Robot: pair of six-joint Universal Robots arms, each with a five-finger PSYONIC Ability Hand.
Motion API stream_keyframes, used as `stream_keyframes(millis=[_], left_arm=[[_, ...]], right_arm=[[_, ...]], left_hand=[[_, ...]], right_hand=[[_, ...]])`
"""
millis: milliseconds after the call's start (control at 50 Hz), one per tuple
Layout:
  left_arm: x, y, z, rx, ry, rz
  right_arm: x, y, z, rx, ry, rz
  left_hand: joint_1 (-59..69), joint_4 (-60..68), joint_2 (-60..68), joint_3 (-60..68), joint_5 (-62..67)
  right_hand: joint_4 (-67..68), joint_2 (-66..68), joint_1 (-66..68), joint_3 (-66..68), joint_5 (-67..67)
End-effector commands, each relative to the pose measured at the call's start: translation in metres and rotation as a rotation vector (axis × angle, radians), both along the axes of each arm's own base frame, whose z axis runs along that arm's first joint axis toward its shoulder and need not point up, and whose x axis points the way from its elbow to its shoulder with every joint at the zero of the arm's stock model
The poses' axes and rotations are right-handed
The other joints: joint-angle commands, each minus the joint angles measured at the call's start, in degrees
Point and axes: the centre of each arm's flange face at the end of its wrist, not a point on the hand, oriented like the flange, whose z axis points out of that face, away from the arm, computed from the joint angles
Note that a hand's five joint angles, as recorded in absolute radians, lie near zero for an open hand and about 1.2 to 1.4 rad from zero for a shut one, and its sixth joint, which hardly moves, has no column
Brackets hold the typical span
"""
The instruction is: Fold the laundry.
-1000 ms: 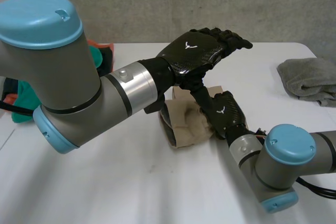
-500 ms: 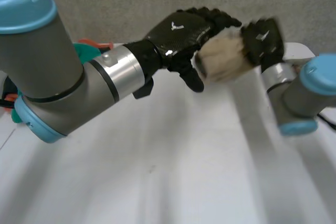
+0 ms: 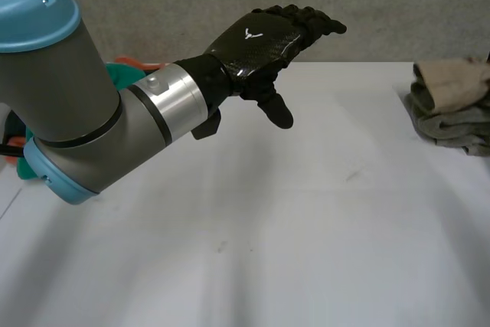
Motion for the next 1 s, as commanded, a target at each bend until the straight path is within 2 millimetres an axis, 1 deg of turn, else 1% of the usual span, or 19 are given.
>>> stream_keyframes(millis=[20, 160, 260, 280, 300, 320, 340, 360, 460, 580, 720, 760, 820, 840, 900, 920, 940, 960, 1000], left_arm=[[-0.001, -0.002, -0.007, 0.014, -0.011, 0.002], [-0.003, 0.000, -0.010, 0.019, -0.016, -0.002], [-0.003, 0.002, -0.011, 0.025, -0.020, -0.009], [-0.003, 0.002, -0.011, 0.025, -0.020, -0.009], [-0.003, 0.002, -0.011, 0.025, -0.020, -0.009], [-0.003, 0.002, -0.011, 0.024, -0.019, -0.009], [-0.003, 0.003, -0.010, 0.023, -0.018, -0.009], [-0.003, 0.003, -0.009, 0.021, -0.017, -0.009], [-0.004, 0.006, -0.007, 0.016, -0.012, -0.016], [-0.005, 0.012, 0.000, 0.001, -0.001, -0.027], [-0.002, 0.017, 0.013, -0.025, 0.019, -0.027], [0.001, 0.019, 0.022, -0.042, 0.034, -0.025], [0.003, 0.019, 0.033, -0.069, 0.057, -0.017], [0.006, 0.019, 0.040, -0.085, 0.073, -0.008], [0.012, 0.016, 0.053, -0.115, 0.106, 0.037], [0.019, 0.010, 0.064, -0.136, 0.134, 0.096], [0.024, 0.006, 0.069, -0.142, 0.146, 0.127], [0.028, 0.003, 0.073, -0.152, 0.156, 0.159], [0.045, -0.012, 0.085, -0.178, 0.184, 0.276]], right_arm=[[-0.024, 0.006, -0.044, 0.103, -0.036, 0.057], [-0.041, 0.011, -0.046, 0.113, -0.064, 0.101], [-0.044, 0.015, -0.032, 0.111, -0.085, 0.118], [-0.043, 0.016, -0.028, 0.109, -0.085, 0.117], [-0.043, 0.018, -0.022, 0.112, -0.087, 0.115], [-0.042, 0.021, -0.013, 0.114, -0.091, 0.113], [-0.042, 0.023, -0.007, 0.114, -0.091, 0.110], [-0.041, 0.026, -0.003, 0.119, -0.095, 0.107], [-0.037, 0.043, 0.032, 0.186, -0.131, 0.072], [-0.044, 0.061, 0.054, 0.270, -0.102, 0.002], [-0.081, 0.081, 0.099, 0.242, 0.175, -0.327], [-0.087, 0.084, 0.120, 0.190, 0.281, -0.455], [-0.087, 0.087, 0.139, 0.141, 0.342, -0.539], [-0.074, 0.087, 0.156, 0.079, 0.352, -0.529], [-0.036, 0.087, 0.178, -0.027, 0.331, -0.459], [-0.010, 0.091, 0.192, -0.094, 0.301, -0.404], [0.004, 0.095, 0.200, -0.128, 0.284, -0.376], [0.016, 0.099, 0.207, -0.157, 0.265, -0.346], [0.061, 0.123, 0.225, -0.231, 0.199, -0.233]], left_hand=[[1.1, -0.8, -1.0, -1.2, -1.9], [1.1, -0.8, -1.0, -1.2, -1.9], [1.1, -0.8, -1.0, -1.2, -1.9], [1.1, -0.8, -1.0, -1.2, -1.9], [1.1, -0.8, -1.0, -1.2, -1.9], [1.1, -0.8, -1.0, -1.2, -1.9], [1.1, -0.8, -1.0, -1.2, -1.9], [1.1, -0.8, -1.0, -1.2, -1.9], [1.1, -0.8, -1.0, -1.2, -1.9], [1.1, -0.8, -1.0, -1.2, -1.9], [0.9, -1.0, -1.1, -1.3, -2.1], [0.9, -1.0, -1.1, -1.3, -2.1], [0.9, -1.0, -1.1, -1.3, -2.1], [1.1, -0.8, -1.0, -1.2, -1.9], [1.1, -0.8, -1.0, -1.2, -1.9], [1.1, -0.8, -1.0, -1.2, -1.9], [0.9, -1.0, -1.1, -1.3, -2.1], [0.7, -1.2, -1.3, -1.5, -2.3], [0.7, -1.2, -1.3, -1.5, -2.3]], right_hand=[[11.4, 15.3, 26.9, 13.3, 18.3], [11.4, 15.3, 26.9, 13.3, 18.3], [11.4, 15.3, 26.9, 13.3, 18.3], [3.1, 7.0, 18.7, 5.1, 10.0], [-14.4, -10.5, 1.1, -12.5, -7.6], [-43.9, -40.0, -28.4, -42.0, -37.0], [-56.7, -52.8, -41.2, -54.8, -49.8], [-58.6, -54.7, -43.1, -56.7, -51.7], [-58.6, -54.7, -43.1, -56.7, -51.7], [-58.6, -54.7, -43.1, -56.7, -51.7], [-58.6, -54.7, -43.1, -56.7, -51.7], [-58.6, -54.7, -43.1, -56.7, -51.7], [-58.6, -54.7, -43.1, -56.7, -51.7], [-58.6, -54.7, -43.1, -56.7, -51.7], [-58.6, -54.7, -43.1, -56.7, -51.7], [-58.6, -54.7, -43.1, -56.7, -51.7], [-58.6, -54.7, -43.1, -56.7, -51.7], [-58.6, -54.7, -43.1, -56.7, -51.7], [-58.6, -54.7, -43.1, -56.7, -51.7]])
